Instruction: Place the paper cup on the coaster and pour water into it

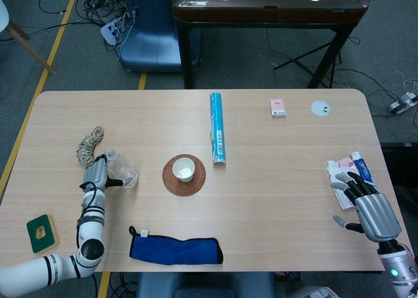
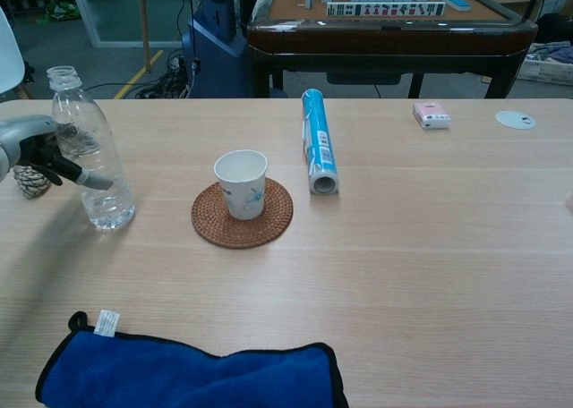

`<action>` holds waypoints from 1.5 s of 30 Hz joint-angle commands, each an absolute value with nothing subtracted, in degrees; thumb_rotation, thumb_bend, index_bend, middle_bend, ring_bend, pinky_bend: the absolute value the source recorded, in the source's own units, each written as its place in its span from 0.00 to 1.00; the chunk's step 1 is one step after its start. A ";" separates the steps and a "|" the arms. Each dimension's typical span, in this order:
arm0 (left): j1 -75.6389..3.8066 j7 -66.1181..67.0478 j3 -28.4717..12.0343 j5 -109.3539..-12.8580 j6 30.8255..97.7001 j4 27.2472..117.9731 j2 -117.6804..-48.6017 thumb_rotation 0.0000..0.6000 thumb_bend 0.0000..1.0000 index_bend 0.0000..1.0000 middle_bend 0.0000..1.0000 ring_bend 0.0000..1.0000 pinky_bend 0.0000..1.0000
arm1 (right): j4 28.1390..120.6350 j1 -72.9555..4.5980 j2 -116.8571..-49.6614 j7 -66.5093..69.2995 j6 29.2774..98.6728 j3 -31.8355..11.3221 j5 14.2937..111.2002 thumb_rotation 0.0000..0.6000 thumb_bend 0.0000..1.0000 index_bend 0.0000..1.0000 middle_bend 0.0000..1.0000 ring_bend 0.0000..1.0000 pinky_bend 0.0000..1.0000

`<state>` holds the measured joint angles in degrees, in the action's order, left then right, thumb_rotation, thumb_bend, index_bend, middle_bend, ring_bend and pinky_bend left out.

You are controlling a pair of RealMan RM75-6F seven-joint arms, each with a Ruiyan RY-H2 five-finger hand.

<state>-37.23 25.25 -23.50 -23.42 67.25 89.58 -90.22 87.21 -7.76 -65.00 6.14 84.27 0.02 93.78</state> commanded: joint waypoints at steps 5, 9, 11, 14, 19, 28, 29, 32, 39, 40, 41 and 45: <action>-36.85 24.57 -22.97 -23.71 66.85 90.34 -89.38 1.00 0.11 0.11 0.07 0.05 0.25 | 87.23 -7.71 -65.02 6.09 84.39 0.04 93.85 1.00 0.01 0.30 0.20 0.11 0.32; -36.71 24.50 -22.52 -23.90 66.88 90.89 -88.93 1.00 0.11 0.10 0.07 0.05 0.23 | 87.27 -7.74 -65.03 6.01 84.33 0.06 93.89 1.00 0.01 0.30 0.20 0.11 0.32; -36.67 24.51 -22.33 -23.87 66.84 91.19 -88.67 1.00 0.10 0.08 0.06 0.04 0.22 | 87.29 -7.72 -65.04 5.99 84.41 0.07 93.94 1.00 0.01 0.30 0.20 0.11 0.32; -36.67 24.71 -22.05 -23.74 66.81 91.68 -88.24 1.00 0.09 0.06 0.03 0.02 0.20 | 87.31 -7.65 -65.01 6.00 84.60 0.07 94.01 1.00 0.01 0.30 0.20 0.11 0.32; -36.37 25.01 -21.20 -24.40 67.30 92.83 -87.26 1.00 0.09 0.02 0.00 0.00 0.18 | 87.32 -7.64 -65.00 5.98 84.62 0.13 94.12 1.00 0.01 0.30 0.20 0.11 0.32; -34.38 27.60 -16.99 -28.87 71.34 96.26 -83.71 1.00 0.09 0.01 0.00 0.00 0.17 | 87.46 -7.59 -65.04 5.58 84.69 0.23 94.30 1.00 0.01 0.30 0.20 0.11 0.32; -33.88 27.66 -16.41 -29.80 72.06 96.82 -83.10 1.00 0.09 0.01 0.00 0.00 0.17 | 87.44 -7.60 -65.10 5.48 84.60 0.25 94.28 1.00 0.01 0.30 0.20 0.11 0.32; -32.27 26.98 -15.01 -32.52 73.46 98.36 -81.17 1.00 0.09 0.01 0.00 0.00 0.17 | 87.42 -7.65 -65.22 5.18 84.40 0.30 94.24 1.00 0.01 0.30 0.20 0.11 0.32; -26.44 20.30 -9.75 -46.82 77.75 97.87 -77.42 1.00 0.09 0.07 0.03 0.05 0.23 | 87.29 -7.77 -65.66 4.13 83.87 0.25 93.87 1.00 0.01 0.30 0.20 0.11 0.32; -25.37 19.15 -8.42 -50.02 78.88 96.92 -77.27 1.00 0.09 0.09 0.05 0.06 0.24 | 87.25 -7.79 -65.78 3.85 83.73 0.21 93.71 1.00 0.01 0.30 0.20 0.11 0.32; -24.54 18.33 -7.52 -52.02 79.68 96.26 -77.12 1.00 0.09 0.10 0.06 0.07 0.25 | 87.23 -7.81 -65.88 3.64 83.61 0.19 93.60 1.00 0.01 0.30 0.20 0.11 0.32; -21.23 16.95 -4.34 -59.44 84.38 92.49 -77.22 1.00 0.09 0.17 0.13 0.13 0.28 | 87.17 -7.91 -66.28 2.64 83.18 0.16 93.29 1.00 0.01 0.30 0.20 0.11 0.32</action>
